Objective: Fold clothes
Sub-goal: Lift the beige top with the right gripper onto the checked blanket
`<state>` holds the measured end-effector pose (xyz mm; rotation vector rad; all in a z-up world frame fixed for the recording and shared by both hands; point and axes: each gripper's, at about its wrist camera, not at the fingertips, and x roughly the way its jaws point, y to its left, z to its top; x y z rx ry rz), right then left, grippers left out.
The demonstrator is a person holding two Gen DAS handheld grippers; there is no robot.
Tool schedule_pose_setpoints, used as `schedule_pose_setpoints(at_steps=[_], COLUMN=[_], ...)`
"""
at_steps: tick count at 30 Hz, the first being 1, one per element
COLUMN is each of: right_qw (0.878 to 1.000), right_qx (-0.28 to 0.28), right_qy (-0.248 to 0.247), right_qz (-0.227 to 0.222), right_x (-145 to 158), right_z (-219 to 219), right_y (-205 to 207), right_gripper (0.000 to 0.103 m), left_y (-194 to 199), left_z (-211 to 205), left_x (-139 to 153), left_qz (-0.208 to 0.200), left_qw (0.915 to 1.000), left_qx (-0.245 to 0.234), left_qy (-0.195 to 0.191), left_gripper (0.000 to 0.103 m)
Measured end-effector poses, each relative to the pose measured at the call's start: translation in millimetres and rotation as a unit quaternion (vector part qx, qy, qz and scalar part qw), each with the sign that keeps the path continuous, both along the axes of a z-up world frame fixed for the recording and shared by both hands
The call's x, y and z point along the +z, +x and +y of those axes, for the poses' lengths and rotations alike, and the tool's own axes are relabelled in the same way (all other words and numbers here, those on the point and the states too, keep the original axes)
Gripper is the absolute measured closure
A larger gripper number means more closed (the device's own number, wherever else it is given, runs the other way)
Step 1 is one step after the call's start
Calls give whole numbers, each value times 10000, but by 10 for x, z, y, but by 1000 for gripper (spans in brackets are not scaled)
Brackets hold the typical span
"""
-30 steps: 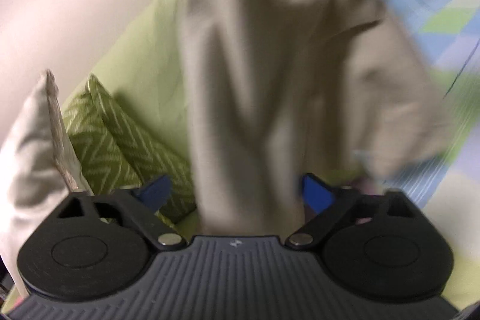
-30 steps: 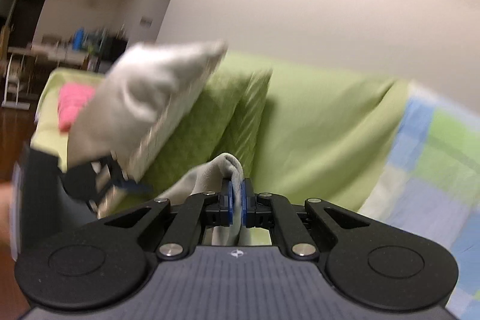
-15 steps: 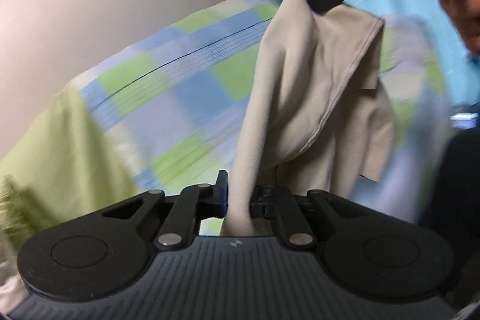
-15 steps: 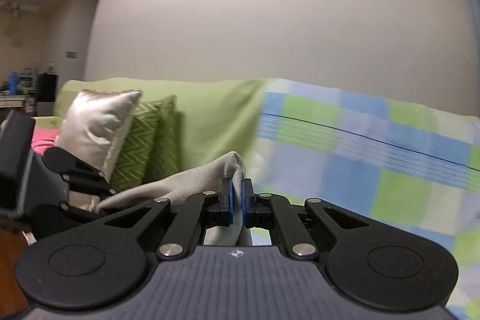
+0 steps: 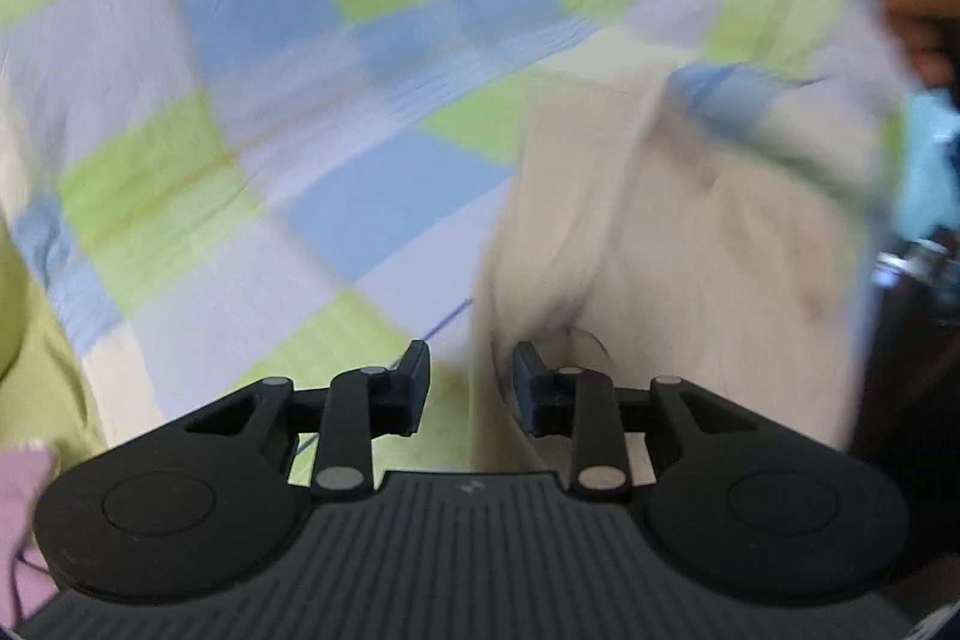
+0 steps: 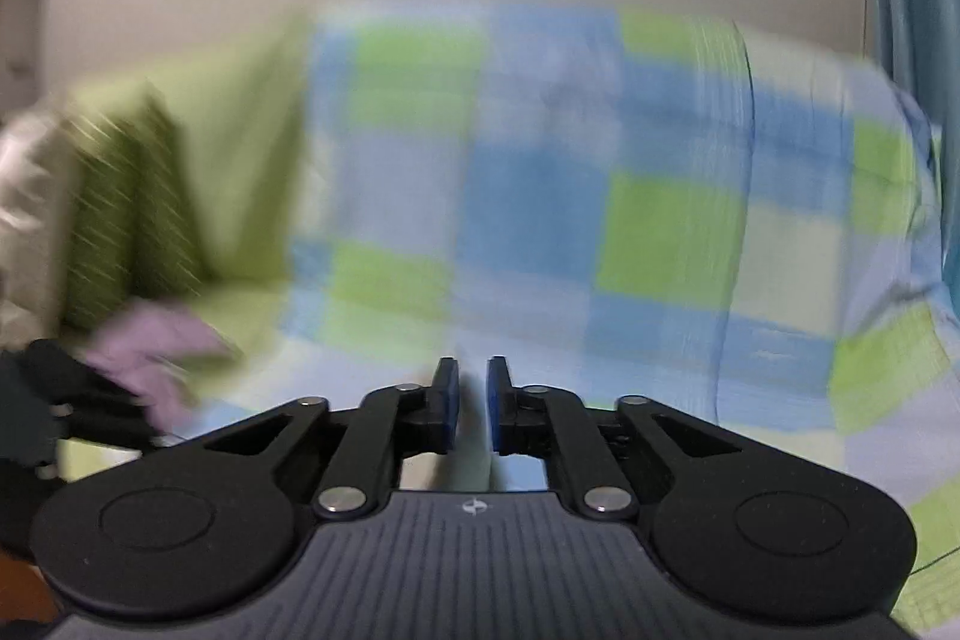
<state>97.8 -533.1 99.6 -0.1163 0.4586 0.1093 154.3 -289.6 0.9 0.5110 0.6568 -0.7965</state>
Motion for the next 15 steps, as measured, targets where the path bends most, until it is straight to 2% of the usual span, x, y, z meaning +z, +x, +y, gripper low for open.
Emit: schedule_pose_setpoints(at_steps=[1,3,5,7,10,13,15], right_qw=[9998,9990,9987,9979,9942,9900,9873], right_qx=[-179,-165,-145,-34,132,343,620], right_qy=[-75,417,472,541,664,704,551], right_qz=[-8,-20,95,345,836,1176,1353], right_x=[-86,-205,-360,-565,-860,-1093,-1210], right_z=[-60,-220,-277,-254,-94,148,372], right_y=[73,-4,-200,-435,-747,-1032,-1208], right_gripper=[83,84,82,76,70,68,65], left_y=[102,202,154,201,164,13,-149], left_z=[3,-10,-37,-90,-237,-395,-441], left_x=[-89,-167,-235,-262,-298,-317,-320], left_qz=[8,-57,-196,-173,-133,-316,-423], left_qw=[9999,10000,9997,9992,9967,9892,9766], left_qx=[119,54,-107,-366,-787,-1426,-2110], left_qy=[13,17,46,-18,-136,-83,6], left_gripper=[74,69,62,50,45,44,44])
